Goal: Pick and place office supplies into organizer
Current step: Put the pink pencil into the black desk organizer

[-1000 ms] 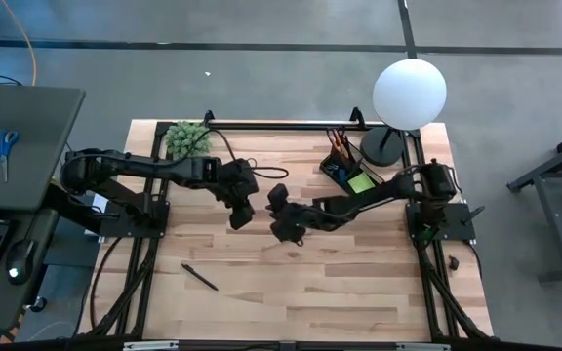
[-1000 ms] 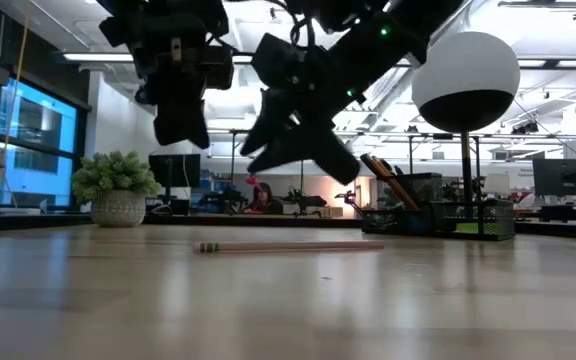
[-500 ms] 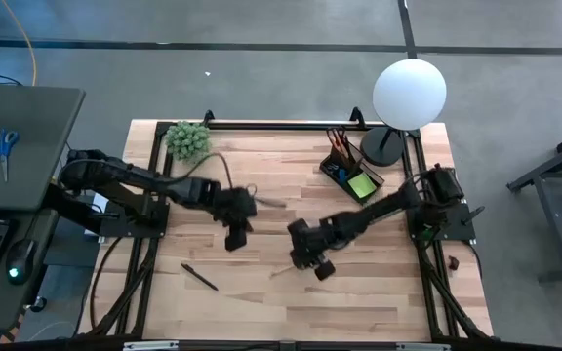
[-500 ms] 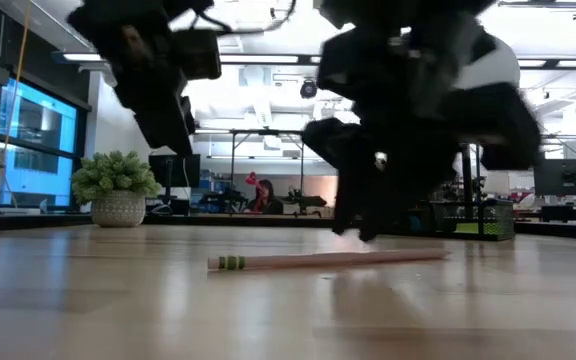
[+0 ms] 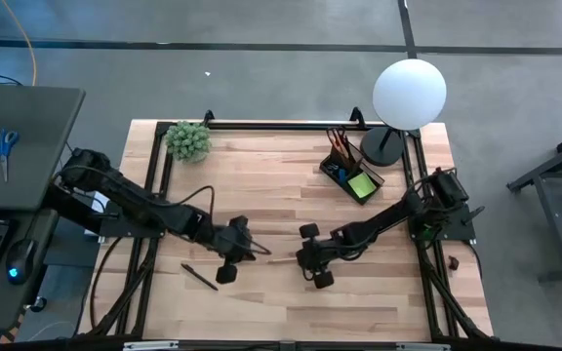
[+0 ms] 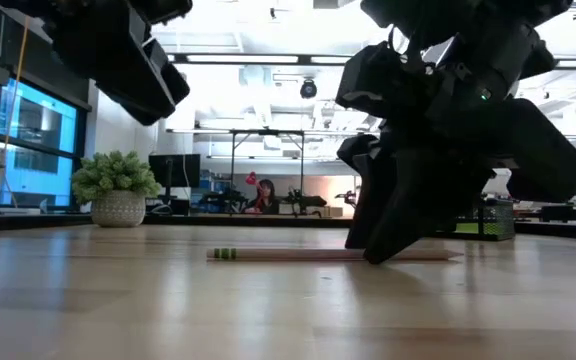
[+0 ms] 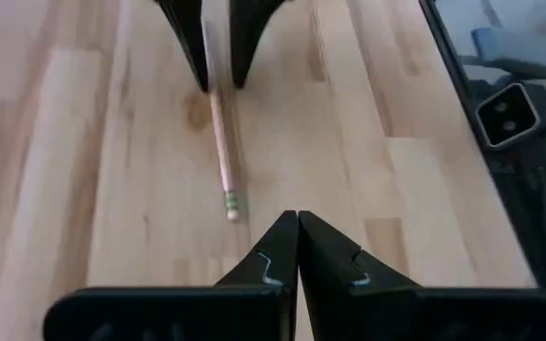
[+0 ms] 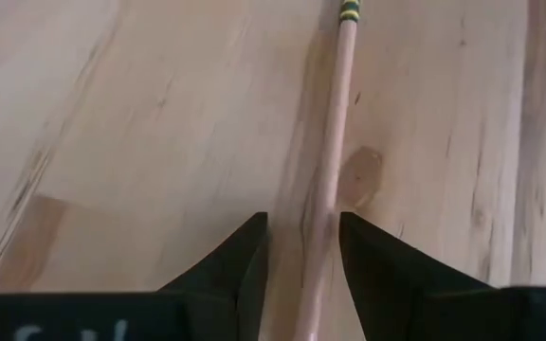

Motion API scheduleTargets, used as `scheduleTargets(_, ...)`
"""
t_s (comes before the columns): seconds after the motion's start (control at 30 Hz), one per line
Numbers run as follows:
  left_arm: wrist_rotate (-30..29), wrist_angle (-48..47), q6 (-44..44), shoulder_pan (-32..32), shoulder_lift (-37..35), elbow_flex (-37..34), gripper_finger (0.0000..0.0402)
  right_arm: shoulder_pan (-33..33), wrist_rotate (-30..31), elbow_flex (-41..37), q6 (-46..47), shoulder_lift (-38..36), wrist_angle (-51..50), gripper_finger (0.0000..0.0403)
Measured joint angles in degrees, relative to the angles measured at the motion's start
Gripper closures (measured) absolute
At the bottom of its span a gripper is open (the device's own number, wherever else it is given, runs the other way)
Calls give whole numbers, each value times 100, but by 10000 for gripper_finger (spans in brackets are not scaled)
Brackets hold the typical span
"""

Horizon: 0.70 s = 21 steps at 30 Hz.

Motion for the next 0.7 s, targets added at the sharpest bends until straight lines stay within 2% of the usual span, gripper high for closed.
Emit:
scheduleTargets(0.13,-526,161,109,-99,78,0,401,1,234,0,88,5,23,280)
scheduleTargets(0.23,-664,352,232,-87,274,-2,401,-13,538,0,103,15,41,295)
scheduleTargets(0.37,-667,910,508,-85,738,-4,401,-35,731,-3,336,22,4,341)
scheduleTargets(0.5,-658,1394,661,-85,1118,-7,401,-39,520,0,544,33,-65,392)
scheduleTargets(0.57,-629,1534,688,-85,1226,0,401,-43,379,3,604,37,-83,393)
scheduleTargets(0.7,-616,1519,688,-85,1233,0,401,-48,340,9,718,56,-142,357)
